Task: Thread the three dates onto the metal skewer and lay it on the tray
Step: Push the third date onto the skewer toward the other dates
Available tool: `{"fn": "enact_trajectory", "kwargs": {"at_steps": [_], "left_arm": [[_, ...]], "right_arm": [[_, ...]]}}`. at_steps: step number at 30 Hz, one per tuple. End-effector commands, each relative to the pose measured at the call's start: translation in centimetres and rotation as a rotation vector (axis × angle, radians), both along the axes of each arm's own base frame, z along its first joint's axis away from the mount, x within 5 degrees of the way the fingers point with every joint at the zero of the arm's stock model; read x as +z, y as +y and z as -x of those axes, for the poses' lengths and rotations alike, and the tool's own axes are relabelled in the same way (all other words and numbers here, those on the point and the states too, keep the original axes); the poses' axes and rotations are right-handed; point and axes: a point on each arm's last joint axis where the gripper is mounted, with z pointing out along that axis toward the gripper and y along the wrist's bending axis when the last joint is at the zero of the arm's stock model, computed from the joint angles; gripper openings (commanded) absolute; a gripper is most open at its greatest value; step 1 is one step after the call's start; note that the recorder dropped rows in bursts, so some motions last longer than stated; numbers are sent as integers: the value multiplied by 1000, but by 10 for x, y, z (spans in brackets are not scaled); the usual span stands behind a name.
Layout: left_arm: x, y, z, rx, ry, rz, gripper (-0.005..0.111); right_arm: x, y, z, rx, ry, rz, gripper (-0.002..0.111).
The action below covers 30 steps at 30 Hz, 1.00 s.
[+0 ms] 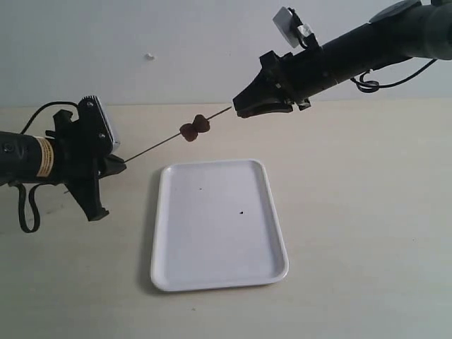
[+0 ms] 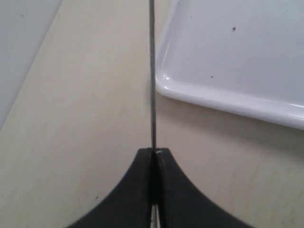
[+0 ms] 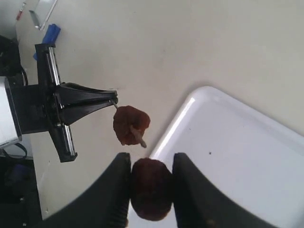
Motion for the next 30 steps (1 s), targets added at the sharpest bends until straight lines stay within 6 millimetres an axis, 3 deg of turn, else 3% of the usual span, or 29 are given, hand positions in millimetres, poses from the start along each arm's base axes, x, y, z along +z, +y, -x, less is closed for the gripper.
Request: {"fn": "enact_trajectory", "kwargs": {"at_steps": [1, 12, 30], "left_arm": [[4, -3, -1, -15, -17, 26, 0], [2, 0, -1, -5, -8, -16, 0], [8, -9, 0, -70, -40, 65, 0]], "right_arm": [[7, 9, 0, 9, -15, -22, 30], [7, 11, 1, 17, -21, -19, 30], [4, 10, 1, 25, -19, 1, 29]]}}
